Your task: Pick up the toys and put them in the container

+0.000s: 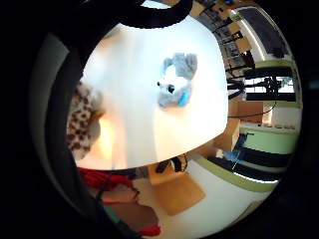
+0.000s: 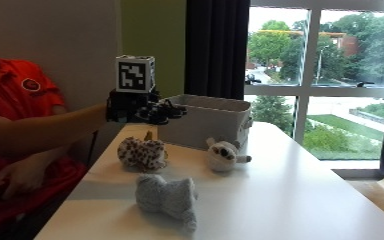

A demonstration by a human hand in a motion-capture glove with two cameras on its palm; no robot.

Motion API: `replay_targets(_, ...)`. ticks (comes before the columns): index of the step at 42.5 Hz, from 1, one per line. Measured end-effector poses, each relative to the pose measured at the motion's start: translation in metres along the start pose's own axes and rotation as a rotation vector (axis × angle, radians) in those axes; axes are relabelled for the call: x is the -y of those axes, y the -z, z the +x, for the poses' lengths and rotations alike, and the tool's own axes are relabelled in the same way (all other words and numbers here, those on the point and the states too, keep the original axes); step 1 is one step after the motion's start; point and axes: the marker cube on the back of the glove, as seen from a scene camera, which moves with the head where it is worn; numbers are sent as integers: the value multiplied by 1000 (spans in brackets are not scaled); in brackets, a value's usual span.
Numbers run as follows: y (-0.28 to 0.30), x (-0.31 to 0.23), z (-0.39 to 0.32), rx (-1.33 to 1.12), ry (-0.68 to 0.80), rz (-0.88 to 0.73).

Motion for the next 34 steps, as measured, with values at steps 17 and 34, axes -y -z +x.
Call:
replay_targets(17,-4,-2,-2,72,39,20)
replay_targets(34,-38,-1,-13,69,70,6)
